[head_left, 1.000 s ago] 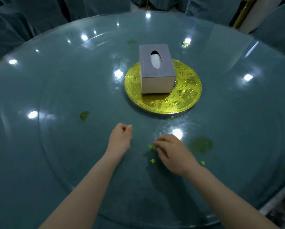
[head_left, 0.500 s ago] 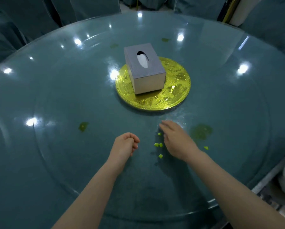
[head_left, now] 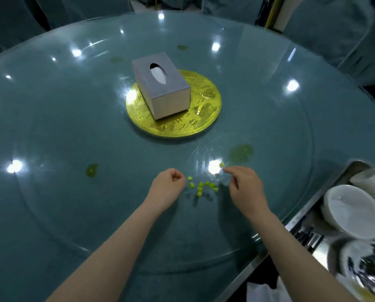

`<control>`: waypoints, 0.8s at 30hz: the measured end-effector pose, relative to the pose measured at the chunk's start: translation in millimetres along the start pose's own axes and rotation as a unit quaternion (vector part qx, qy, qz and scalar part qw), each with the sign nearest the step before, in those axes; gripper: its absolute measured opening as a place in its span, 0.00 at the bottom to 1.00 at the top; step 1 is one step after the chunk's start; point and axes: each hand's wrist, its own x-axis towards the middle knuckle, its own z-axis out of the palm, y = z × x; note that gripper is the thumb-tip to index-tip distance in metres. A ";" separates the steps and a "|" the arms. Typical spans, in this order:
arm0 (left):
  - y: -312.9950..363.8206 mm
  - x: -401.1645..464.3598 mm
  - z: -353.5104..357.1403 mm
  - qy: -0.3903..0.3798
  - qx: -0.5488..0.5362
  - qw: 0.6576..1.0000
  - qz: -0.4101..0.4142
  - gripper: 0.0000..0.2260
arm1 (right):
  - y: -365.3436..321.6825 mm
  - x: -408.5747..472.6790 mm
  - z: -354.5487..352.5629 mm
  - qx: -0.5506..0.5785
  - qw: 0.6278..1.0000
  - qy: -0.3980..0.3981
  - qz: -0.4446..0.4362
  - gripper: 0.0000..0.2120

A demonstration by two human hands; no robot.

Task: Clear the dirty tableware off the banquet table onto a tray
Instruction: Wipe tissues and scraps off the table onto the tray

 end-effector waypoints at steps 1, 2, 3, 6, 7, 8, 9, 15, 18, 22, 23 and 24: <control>2.3 0.7 4.1 -0.007 0.050 0.999 0.010 0.05 | 7.5 3.4 -3.6 -0.003 1.000 0.008 0.023 0.16; 4.2 2.0 8.8 -0.015 0.098 0.995 0.020 0.10 | 14.3 6.1 -6.7 -0.004 0.999 0.018 0.042 0.15; 6.3 3.2 13.5 -0.021 0.145 0.989 0.033 0.16 | 20.6 8.0 -9.6 -0.005 0.998 0.032 0.057 0.14; 16.0 6.4 30.3 -0.002 0.286 0.952 0.105 0.29 | 32.1 13.9 -14.6 -0.021 0.994 0.061 0.086 0.14; 19.5 7.0 36.1 0.011 0.330 0.935 0.129 0.30 | 33.8 16.0 -14.8 -0.032 0.994 0.055 0.087 0.14; 22.2 7.8 42.3 0.023 0.371 0.916 0.153 0.31 | 34.1 16.6 -13.9 -0.041 0.995 0.046 0.083 0.14; 24.6 8.9 47.5 0.032 0.407 0.896 0.172 0.29 | 32.7 15.3 -11.8 -0.043 0.995 0.040 0.078 0.14; 29.5 2.3 53.8 0.089 0.542 0.780 0.301 0.15 | 9.5 -9.2 10.0 0.026 0.997 0.035 0.058 0.11; 29.8 0.4 57.4 0.084 0.550 0.769 0.314 0.16 | 7.3 3.1 7.3 0.031 0.998 0.016 0.047 0.11; 33.6 1.1 56.8 0.068 0.543 0.765 0.340 0.17 | 8.4 24.4 -3.0 0.021 0.999 -0.007 0.029 0.12; 35.2 1.5 54.7 0.057 0.543 0.767 0.337 0.16 | 8.2 26.3 -4.0 0.018 0.999 -0.035 0.021 0.13; 33.6 3.4 53.2 0.054 0.542 0.767 0.338 0.14 | 7.9 26.3 -3.6 0.016 0.998 -0.064 0.012 0.14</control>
